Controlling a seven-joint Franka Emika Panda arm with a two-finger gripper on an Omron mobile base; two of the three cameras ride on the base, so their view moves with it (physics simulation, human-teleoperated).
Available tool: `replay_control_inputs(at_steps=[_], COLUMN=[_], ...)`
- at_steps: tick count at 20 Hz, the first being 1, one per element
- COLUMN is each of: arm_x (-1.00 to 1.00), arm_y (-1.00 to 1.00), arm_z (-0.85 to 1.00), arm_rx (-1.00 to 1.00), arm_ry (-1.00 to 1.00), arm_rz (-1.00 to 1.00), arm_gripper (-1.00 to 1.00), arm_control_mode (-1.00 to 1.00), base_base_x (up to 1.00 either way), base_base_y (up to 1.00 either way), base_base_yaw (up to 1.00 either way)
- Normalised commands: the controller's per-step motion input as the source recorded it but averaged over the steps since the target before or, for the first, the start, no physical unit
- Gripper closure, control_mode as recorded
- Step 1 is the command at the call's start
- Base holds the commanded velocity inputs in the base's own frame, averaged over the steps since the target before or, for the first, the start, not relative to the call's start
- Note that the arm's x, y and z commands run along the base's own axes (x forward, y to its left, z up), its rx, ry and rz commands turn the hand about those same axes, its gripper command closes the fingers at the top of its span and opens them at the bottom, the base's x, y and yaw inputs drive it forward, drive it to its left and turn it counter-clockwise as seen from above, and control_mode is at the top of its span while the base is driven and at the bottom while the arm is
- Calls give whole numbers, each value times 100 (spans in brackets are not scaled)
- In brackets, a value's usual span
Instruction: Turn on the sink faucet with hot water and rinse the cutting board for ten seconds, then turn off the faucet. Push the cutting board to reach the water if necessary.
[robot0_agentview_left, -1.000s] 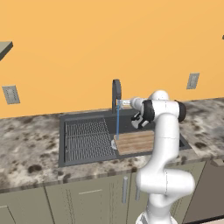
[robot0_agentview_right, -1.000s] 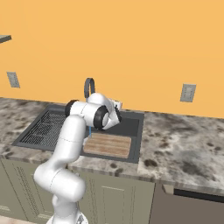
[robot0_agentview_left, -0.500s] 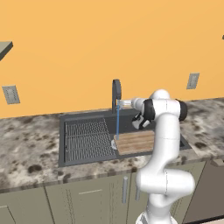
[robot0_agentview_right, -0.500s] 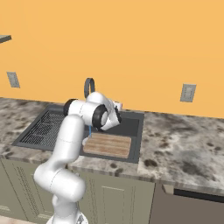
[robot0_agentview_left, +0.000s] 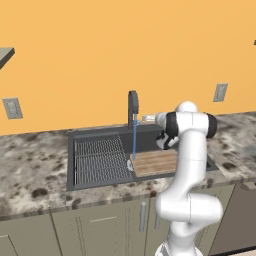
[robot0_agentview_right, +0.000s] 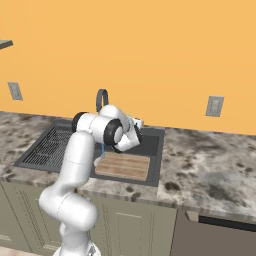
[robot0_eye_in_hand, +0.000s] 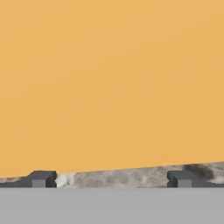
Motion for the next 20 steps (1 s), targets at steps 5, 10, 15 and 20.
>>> replay_control_inputs(at_steps=[5,10,15,20], arm_x=[-18,-8,-5,-5], arm_y=[-81,-49,-26,-11], arm_z=[0,2,17,34], arm_rx=[0,1,4,4], arm_ry=[0,0,2,16], arm_rz=[0,1,1,0], arm_gripper=[-100,-100,-100,-100], arm_control_mode=[-100,-100,-100,-100], base_base_x=[0,0,0,0], base_base_y=[0,0,0,0], base_base_yaw=[0,0,0,0])
